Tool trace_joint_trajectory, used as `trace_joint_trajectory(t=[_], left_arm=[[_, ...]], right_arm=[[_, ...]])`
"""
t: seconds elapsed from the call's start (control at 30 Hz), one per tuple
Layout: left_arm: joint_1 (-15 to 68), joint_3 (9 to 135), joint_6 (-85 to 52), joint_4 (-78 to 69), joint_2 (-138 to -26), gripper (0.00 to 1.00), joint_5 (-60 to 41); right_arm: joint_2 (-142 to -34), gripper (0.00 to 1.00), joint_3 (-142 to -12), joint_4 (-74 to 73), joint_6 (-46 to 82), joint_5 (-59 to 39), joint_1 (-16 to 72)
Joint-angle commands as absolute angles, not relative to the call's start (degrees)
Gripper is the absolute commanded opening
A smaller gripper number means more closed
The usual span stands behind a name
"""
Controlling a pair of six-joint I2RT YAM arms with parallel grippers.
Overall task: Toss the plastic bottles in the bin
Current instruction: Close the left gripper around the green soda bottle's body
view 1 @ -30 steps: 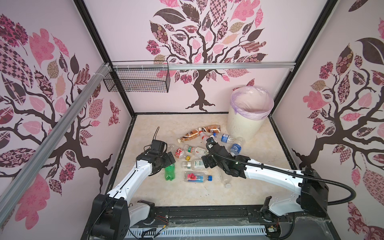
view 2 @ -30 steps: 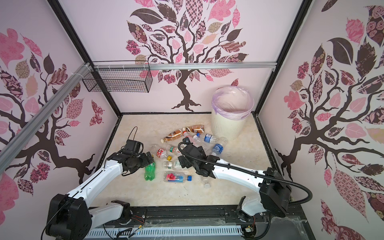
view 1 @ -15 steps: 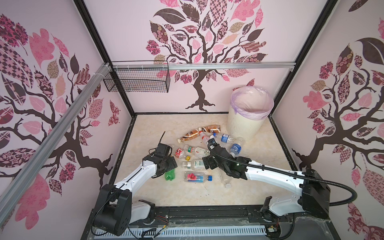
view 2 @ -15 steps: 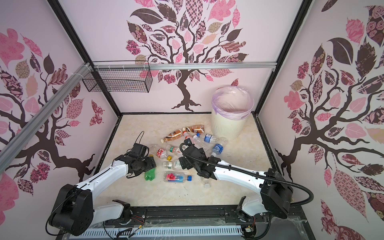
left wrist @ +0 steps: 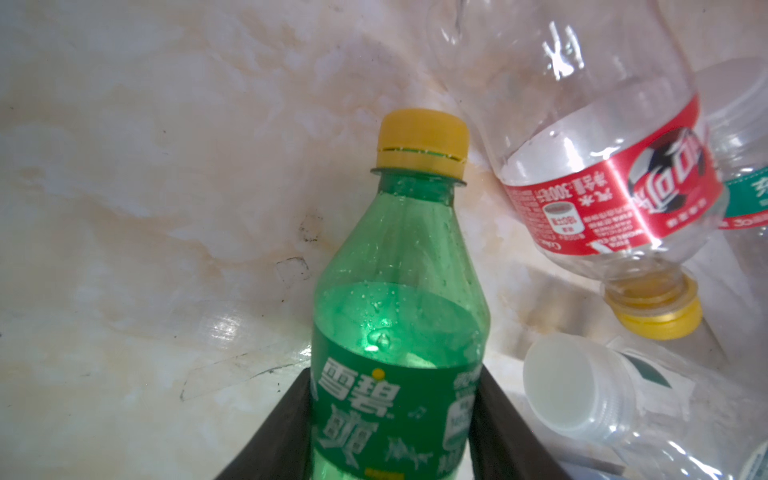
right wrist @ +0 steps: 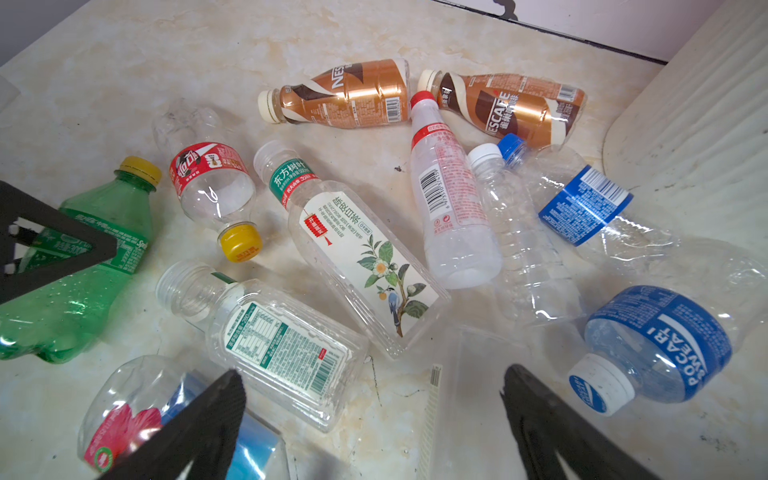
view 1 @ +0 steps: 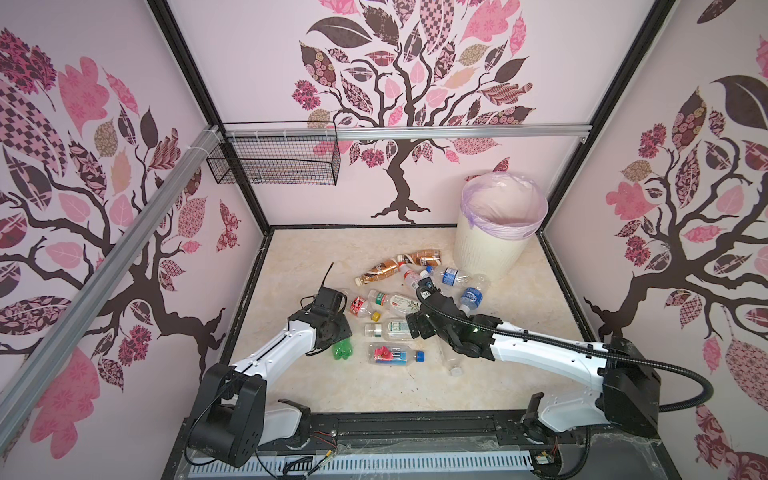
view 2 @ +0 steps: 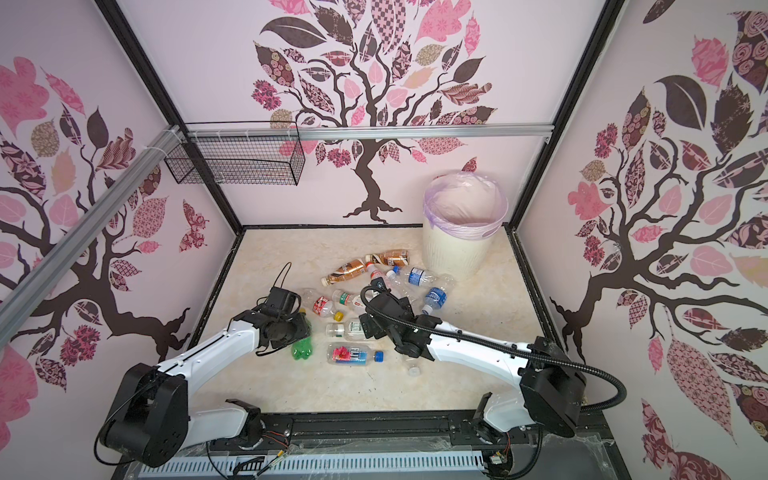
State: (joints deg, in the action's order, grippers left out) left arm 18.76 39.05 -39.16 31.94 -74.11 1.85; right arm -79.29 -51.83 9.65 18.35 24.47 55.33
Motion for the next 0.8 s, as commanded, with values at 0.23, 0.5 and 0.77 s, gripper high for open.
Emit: trace_joint_trajectory(t=[0.23, 0.5, 0.77], left_arm=[[19.2, 36.3, -39.5, 28.7, -76.3, 0.44, 1.9], [19.3, 36.0, -39.6, 27.3, -78.9, 0.46, 2.0], [19.2, 36.2, -39.5, 27.9, -77.7, 0.55, 2.9]], right_arm=[[-69.8, 0.99, -48.6, 6.8, 21.0, 26.9, 55.6], [-71.5, 0.99, -48.9, 8.2, 20.2, 26.4, 55.6], [-72.1, 0.99, -48.4, 7.6, 20.0, 26.5, 55.6]])
